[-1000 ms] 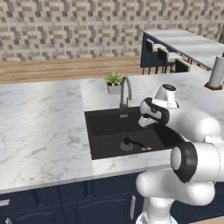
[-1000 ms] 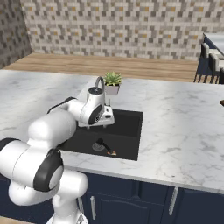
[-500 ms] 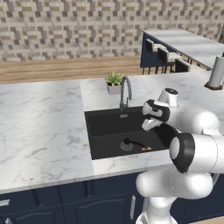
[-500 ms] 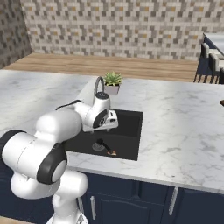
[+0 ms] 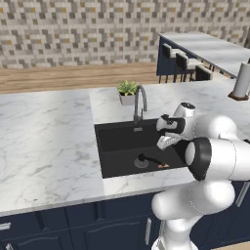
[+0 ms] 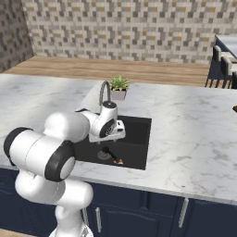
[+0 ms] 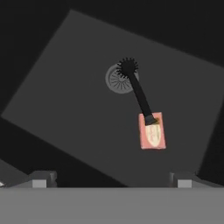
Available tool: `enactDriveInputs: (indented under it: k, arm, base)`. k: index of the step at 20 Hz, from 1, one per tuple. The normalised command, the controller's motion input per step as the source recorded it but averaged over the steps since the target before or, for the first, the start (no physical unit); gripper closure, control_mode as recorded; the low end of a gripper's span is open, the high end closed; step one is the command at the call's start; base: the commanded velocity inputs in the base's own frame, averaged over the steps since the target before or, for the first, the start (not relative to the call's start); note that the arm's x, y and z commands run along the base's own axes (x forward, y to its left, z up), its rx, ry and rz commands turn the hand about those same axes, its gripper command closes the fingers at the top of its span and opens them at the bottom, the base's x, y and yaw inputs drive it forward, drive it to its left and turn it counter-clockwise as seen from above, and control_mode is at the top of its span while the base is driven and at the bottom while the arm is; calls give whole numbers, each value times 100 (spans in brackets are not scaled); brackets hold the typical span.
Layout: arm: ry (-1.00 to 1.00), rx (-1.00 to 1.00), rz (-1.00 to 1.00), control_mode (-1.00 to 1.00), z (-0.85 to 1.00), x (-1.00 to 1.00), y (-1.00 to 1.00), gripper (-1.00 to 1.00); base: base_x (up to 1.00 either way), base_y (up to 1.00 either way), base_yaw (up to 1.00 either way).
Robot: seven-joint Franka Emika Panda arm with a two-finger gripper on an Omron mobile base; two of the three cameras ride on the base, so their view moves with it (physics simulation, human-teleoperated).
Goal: Pick up the dish brush and bar soap from the sink, and place them back in the cabinet, and close the cabinet door.
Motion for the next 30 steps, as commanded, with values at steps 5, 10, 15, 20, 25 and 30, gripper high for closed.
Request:
enactDriveInputs:
  k: [5,10,15,20,25,30]
  arm:
    - [4,0,0,-100,-21,18,0,-100]
    - [4,0,0,-100,-21,21,0,-100]
    - [4,0,0,-100,-19,21,0,-100]
    - [3,0,0,-100,-19,25,0,-100]
    - [0,0,0,-100,-21,20,0,-100]
    - [0,0,2,-100,-29,23,-2,-100]
  base:
    - [0,0,0]
    - [0,0,0]
    - [0,0,0]
    - [0,0,0]
    - [0,0,0]
    - [0,0,0]
